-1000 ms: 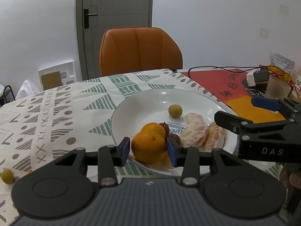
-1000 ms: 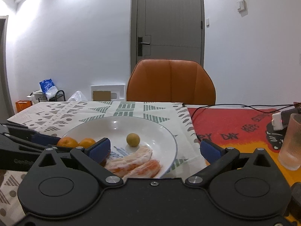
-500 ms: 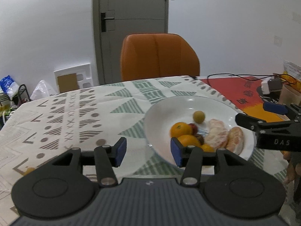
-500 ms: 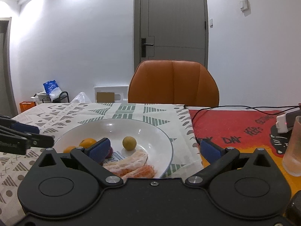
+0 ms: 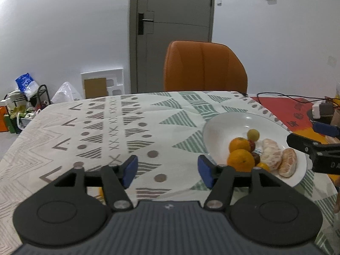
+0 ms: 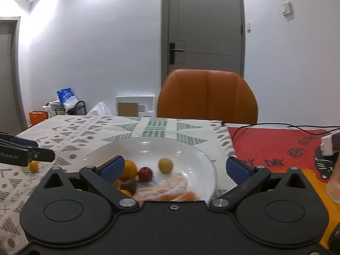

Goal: Organize fruits
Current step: 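Move both open tools back toward the small orange and brown round fruit, then grasp the small orange with the right tool while the left tool approaches the brown round fruit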

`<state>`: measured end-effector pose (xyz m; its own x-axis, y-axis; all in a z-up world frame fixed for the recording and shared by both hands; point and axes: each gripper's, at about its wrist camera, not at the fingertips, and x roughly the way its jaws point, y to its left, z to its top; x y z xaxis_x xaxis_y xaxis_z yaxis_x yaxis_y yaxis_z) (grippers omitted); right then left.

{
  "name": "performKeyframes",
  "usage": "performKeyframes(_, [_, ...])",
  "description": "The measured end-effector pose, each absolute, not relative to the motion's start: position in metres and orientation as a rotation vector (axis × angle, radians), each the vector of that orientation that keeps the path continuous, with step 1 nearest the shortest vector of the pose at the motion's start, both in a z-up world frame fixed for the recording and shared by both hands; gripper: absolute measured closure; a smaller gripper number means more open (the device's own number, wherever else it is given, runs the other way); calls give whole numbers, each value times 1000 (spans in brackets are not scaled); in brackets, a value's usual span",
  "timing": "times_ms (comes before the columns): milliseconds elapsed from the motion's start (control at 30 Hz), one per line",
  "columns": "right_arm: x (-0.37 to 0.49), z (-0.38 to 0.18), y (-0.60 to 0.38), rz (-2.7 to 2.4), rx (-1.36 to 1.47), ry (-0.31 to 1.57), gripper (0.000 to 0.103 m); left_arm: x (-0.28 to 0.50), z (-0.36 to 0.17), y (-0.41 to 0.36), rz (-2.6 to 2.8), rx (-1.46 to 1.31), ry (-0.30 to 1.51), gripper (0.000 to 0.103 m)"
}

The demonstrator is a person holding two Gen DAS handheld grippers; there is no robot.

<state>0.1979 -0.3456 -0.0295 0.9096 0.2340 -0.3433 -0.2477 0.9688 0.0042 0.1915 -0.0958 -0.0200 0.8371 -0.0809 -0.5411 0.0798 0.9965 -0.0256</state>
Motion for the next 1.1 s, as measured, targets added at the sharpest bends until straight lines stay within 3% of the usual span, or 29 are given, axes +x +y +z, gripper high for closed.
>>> performKeyframes(200, [189,-23,-326,293,-30,363,0,181,-19,-74,-51,-20,564,32])
performKeyframes(1100, [162,-15,-241,495,-22,436,0,133,-28,17,60,-116,551,32])
